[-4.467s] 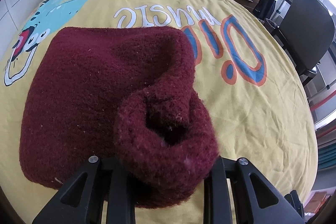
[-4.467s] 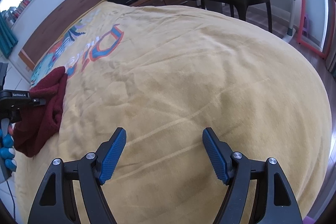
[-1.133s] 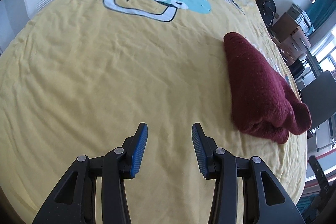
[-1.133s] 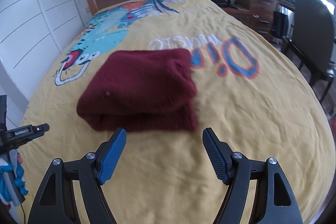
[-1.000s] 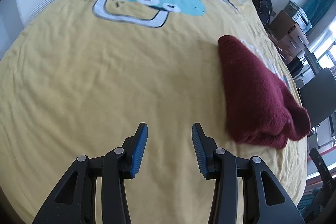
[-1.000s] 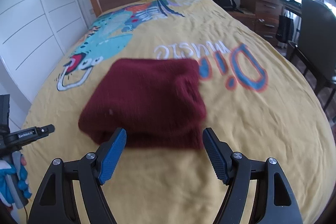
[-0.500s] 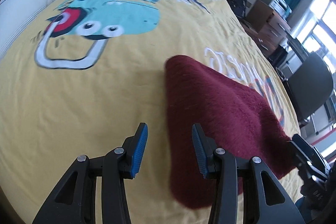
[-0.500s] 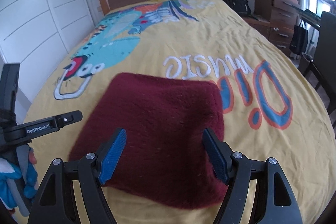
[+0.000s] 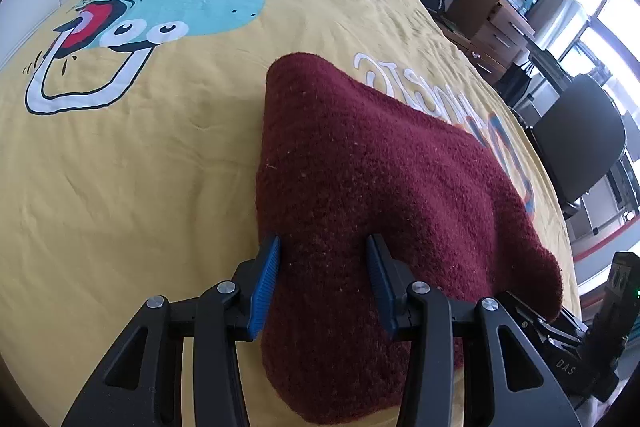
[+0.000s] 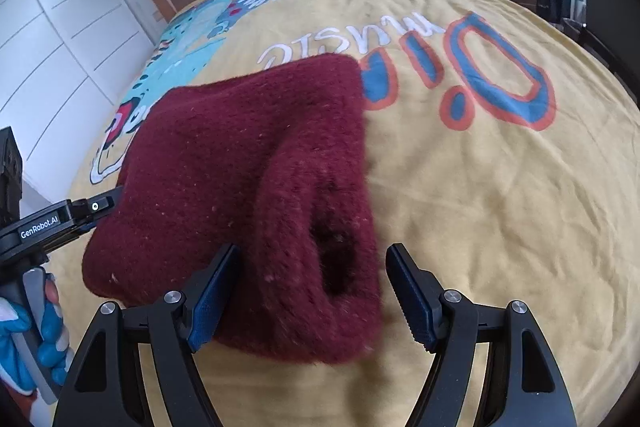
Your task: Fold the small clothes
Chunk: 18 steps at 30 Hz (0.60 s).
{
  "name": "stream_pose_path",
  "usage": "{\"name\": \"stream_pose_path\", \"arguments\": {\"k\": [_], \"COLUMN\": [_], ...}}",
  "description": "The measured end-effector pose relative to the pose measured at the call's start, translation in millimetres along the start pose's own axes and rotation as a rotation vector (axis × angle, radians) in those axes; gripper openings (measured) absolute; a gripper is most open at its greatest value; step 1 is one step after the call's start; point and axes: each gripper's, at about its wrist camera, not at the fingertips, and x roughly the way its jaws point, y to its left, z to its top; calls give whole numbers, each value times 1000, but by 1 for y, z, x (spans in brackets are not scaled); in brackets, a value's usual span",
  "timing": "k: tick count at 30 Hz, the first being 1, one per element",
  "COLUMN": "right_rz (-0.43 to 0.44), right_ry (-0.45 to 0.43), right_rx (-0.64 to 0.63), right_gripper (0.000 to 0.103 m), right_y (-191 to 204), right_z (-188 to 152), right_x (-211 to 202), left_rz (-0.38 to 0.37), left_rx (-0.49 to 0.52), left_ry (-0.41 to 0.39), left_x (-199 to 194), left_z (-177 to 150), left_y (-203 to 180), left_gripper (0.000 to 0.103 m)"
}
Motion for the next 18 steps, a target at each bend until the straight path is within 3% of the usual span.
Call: {"name": "stream_pose_path", "arguments": {"k": [7, 9, 11, 17, 18], "right_rz": [1, 3, 7, -14, -14], "right_ry": [-43, -36, -3, 114, 143], "right_rx": [11, 12, 12, 2, -10], "right_gripper": [77, 82, 83, 84, 84], "right_y": [0, 3, 7, 11, 10], "right_z": [31, 42, 51, 59, 58], "right_x": [-20, -17, -7, 32, 40], "left_rz": [-26, -44, -50, -66, -68], "left_rx": [-3, -27, -46, -47, -43], "left_ry": [-4, -3, 1, 54, 71], "left_x": [-7, -7, -6, 12, 17], "left_z": [11, 19, 27, 50, 52], "left_y": [5, 10, 14, 15, 15], "left_gripper": [39, 45, 54, 56, 61]}}
